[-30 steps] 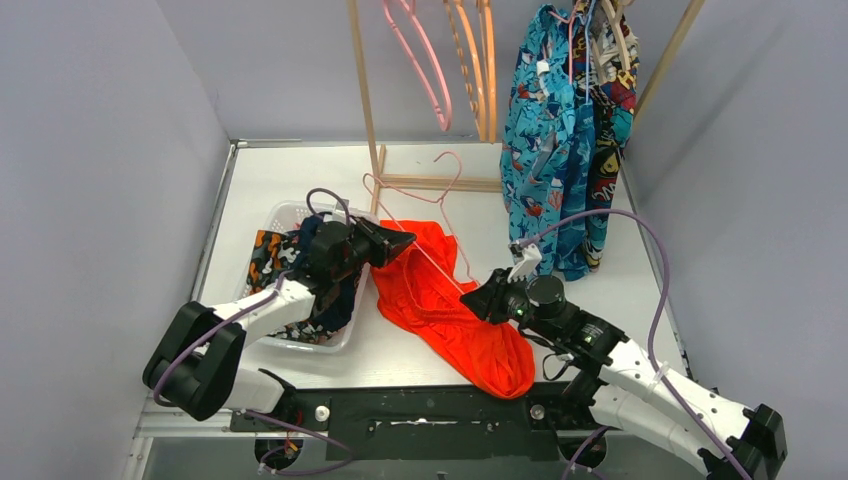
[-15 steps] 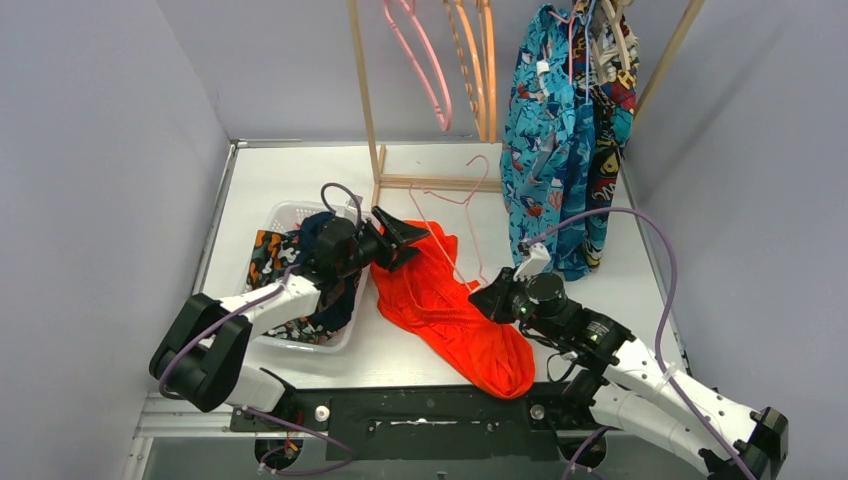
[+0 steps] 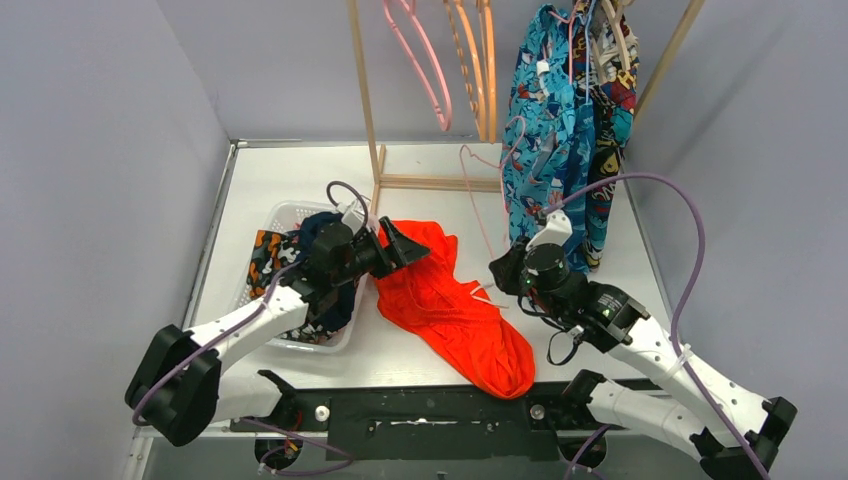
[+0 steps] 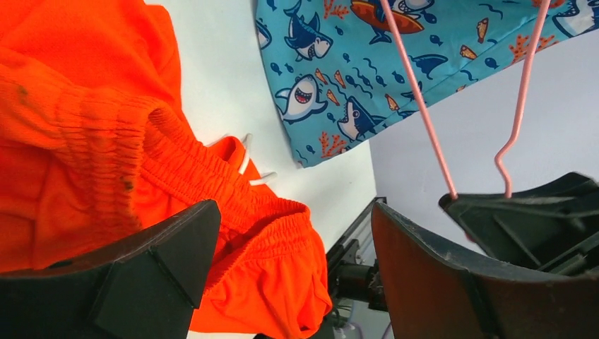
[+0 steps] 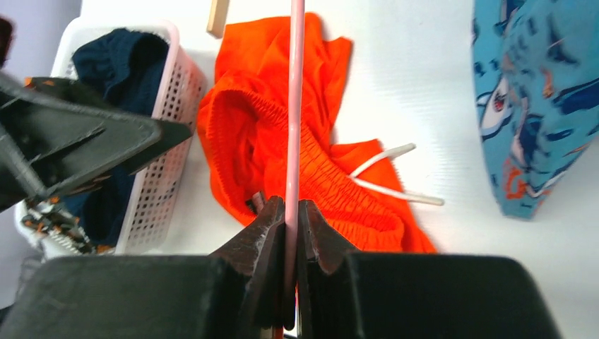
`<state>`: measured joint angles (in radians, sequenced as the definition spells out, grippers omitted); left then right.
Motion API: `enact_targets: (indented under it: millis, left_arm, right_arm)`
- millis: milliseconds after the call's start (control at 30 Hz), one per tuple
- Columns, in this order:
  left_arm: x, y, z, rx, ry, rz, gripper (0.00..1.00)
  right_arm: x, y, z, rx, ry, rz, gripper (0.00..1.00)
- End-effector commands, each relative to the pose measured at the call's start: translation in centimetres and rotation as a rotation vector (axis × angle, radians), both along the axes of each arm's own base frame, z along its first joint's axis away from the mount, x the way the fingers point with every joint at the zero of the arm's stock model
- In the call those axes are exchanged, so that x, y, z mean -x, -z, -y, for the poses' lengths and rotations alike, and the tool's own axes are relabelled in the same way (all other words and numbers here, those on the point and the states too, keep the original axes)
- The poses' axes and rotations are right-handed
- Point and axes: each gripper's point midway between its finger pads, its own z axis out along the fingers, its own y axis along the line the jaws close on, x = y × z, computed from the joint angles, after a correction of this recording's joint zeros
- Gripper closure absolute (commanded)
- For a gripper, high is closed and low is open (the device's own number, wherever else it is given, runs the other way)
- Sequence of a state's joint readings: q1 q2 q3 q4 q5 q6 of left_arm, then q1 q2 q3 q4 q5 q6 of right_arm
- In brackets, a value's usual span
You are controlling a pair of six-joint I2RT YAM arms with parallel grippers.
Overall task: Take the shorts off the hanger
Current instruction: Remove the shorts from the hanger, then place the hanger on the clothes rod.
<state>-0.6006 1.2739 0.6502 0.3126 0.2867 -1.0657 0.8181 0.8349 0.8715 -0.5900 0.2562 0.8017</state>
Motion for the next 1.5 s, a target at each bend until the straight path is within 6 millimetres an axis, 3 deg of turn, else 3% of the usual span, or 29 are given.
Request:
enact_targets:
  millis: [0, 167, 233, 467, 667, 833, 1467]
  left_arm:
    - [0.2, -2.2, -1.8, -0.110, -0.006, 0.168, 0.20]
    - [0.8, -2.9, -4.6, -0.205, -0.074, 0.233, 0.15]
    - [1.2, -2.1, -5.8, -0.242, -0.096, 0.239, 0.14]
    - [2.1, -2.7, -7.3, -0.276, -0.117, 0.280, 0.14]
    - [2.1, -2.5, -7.4, -0.285, -0.112, 0.267, 0.14]
    - [2.0, -2.4, -7.1, -0.290, -0.091, 0.268, 0.14]
    - [2.0, -1.7, -6.4, -0.312, -0.033, 0.266, 0.14]
  right_arm:
    - [-1.5, -2.4, 2.3, 0.118, 0.087, 0.076, 1.00]
    - [-2.7, -5.3, 2.7, 0.162, 0.102, 0.162, 1.00]
    - [-3.2, -7.1, 3.0, 0.175, 0.115, 0.203, 1.00]
    - [-5.4, -12.0, 3.0, 0.252, 0.118, 0.292, 1.00]
    - [-8.4, -12.8, 3.2, 0.214, 0.091, 0.225, 1.00]
    - [-9.6, -14.4, 2.1, 0.227, 0.044, 0.251, 1.00]
    - [-12.0, -20.2, 2.6, 0.244, 0.101, 0.382, 1.00]
